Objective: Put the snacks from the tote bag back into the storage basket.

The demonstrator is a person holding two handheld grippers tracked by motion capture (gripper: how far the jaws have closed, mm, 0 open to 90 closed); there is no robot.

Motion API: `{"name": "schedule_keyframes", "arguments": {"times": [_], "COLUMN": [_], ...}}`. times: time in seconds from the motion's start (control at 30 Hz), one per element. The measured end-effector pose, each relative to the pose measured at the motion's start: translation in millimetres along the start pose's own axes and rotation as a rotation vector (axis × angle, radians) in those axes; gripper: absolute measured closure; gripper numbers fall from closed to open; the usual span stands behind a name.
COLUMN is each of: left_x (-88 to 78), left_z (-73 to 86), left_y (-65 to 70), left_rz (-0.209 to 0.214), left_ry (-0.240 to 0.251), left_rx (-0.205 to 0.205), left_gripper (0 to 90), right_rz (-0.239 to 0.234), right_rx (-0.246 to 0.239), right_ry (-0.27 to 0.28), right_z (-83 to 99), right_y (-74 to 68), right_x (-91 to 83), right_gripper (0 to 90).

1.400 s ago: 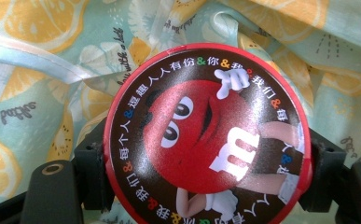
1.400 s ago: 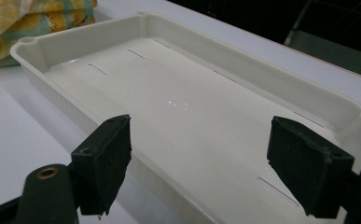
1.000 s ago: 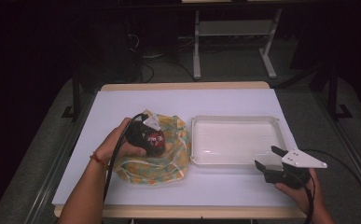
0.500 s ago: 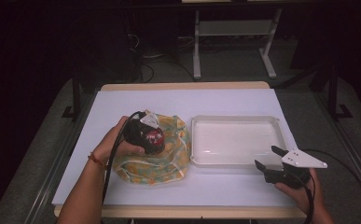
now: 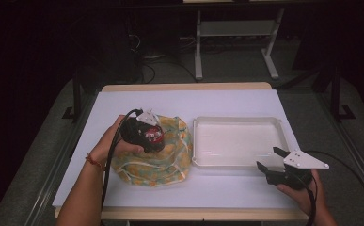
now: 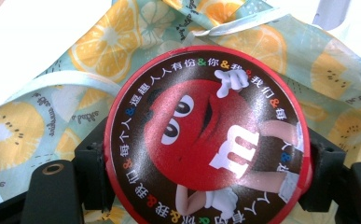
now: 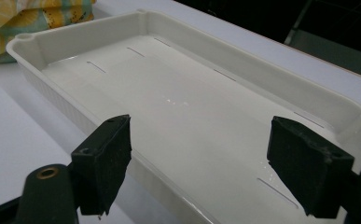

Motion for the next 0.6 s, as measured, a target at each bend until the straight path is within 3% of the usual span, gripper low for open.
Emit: {"name": "schedule_keyframes", "arguments": {"times": [0.6], "left_x": [-7.9], "left_z": [-26.3], "left_y": [5.3], "left_rz": [0.008], "left_ry": [0.009], "left_rx": [0.025], "left_gripper": [24.0], "right_rz": [0.002], "right_rx": [0.008], "right_ry": [-0.001], "right_z": [0.8], "right_y": [0.6], "right_x": [0.1], "right_gripper": [21.3]}}
Point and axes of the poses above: each handheld gripper's, and its own axes: x roughly forward along the jaws, z roughly out of its underside, y roughly to its right, the point moved 5 cm from there along x, roughly forward along the jaws, and after that the axes turned 11 degrees about -z, right-handed, at the moved point
